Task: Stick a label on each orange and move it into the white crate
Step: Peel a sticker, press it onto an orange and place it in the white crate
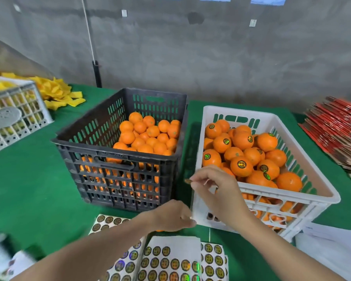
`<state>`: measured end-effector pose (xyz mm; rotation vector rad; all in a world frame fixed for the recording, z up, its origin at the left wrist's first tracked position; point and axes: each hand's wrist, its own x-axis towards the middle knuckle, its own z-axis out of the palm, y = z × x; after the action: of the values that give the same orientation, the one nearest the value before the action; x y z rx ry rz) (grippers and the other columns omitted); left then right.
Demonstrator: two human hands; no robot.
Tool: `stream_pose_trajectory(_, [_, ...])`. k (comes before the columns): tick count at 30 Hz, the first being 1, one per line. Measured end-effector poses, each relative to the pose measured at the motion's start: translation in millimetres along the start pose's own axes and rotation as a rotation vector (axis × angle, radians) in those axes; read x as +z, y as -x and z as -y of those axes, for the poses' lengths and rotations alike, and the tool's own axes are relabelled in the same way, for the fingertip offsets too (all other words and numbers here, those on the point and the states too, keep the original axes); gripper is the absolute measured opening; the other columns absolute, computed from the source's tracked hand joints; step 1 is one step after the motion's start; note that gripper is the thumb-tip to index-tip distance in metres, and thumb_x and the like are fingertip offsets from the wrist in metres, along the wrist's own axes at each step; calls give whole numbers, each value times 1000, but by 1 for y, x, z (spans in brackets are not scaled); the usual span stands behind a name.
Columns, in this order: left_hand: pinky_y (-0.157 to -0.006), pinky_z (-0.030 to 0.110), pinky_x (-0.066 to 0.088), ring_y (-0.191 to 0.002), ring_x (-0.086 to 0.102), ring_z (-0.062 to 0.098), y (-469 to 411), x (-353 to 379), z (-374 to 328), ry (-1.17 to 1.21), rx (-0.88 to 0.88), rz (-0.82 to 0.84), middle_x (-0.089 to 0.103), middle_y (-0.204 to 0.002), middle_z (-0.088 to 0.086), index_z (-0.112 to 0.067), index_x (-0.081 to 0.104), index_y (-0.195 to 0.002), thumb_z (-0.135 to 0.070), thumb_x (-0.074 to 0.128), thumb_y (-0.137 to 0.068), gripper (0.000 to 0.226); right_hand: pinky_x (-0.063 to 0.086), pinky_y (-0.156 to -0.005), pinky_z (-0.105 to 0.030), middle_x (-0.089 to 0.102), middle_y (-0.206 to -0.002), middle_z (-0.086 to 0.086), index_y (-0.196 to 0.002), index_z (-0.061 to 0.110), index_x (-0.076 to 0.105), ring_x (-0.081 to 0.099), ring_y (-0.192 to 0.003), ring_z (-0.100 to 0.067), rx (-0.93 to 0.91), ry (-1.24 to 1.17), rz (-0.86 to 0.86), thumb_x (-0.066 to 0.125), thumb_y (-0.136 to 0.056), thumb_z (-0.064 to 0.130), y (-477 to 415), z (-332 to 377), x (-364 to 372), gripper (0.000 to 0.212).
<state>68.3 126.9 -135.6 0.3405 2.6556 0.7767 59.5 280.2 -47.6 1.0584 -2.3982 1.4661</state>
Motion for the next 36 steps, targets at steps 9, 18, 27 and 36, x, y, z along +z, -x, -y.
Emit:
stream_pose_trajectory(9, [-54, 18, 41, -59, 54, 4, 58, -141, 17, 185, 239, -838, 63, -66, -5, -11, 69, -75, -14, 59, -89, 17, 45, -70, -18, 57, -87, 3, -99, 19, 52, 53, -81, -9, -5, -56, -81, 58, -89, 3, -82, 4, 30, 20])
stream_pose_trajectory(18, [-90, 34, 45, -108, 59, 29, -36, -270, 138, -66, -352, -684, 64, -112, 13, -5, 64, -107, 1, 49, -89, 24, 50, -79, -38, 54, -98, 8, -128, 35, 32, 54, -90, -10, 55, 182, 63, 58, -89, 13, -134, -13, 78, 52])
stream_pose_trajectory(27, [-101, 36, 44, -121, 49, 25, -137, -254, 222, -804, -454, 87, 49, -135, 9, -11, 51, -132, -18, 55, -89, 44, 44, -82, -25, 45, -108, 24, -120, 64, 13, 49, -97, -3, 126, 259, 220, 56, -93, 24, -138, -17, 77, 65])
stream_pose_trajectory(36, [-80, 35, 55, -108, 55, 27, -143, -251, 225, -508, -453, 40, 49, -122, 10, -19, 28, -144, -25, 76, -74, 85, 46, -85, -23, 48, -103, 21, -130, 52, 24, 46, -96, 0, 110, 279, 174, 57, -90, 20, -137, -19, 77, 61])
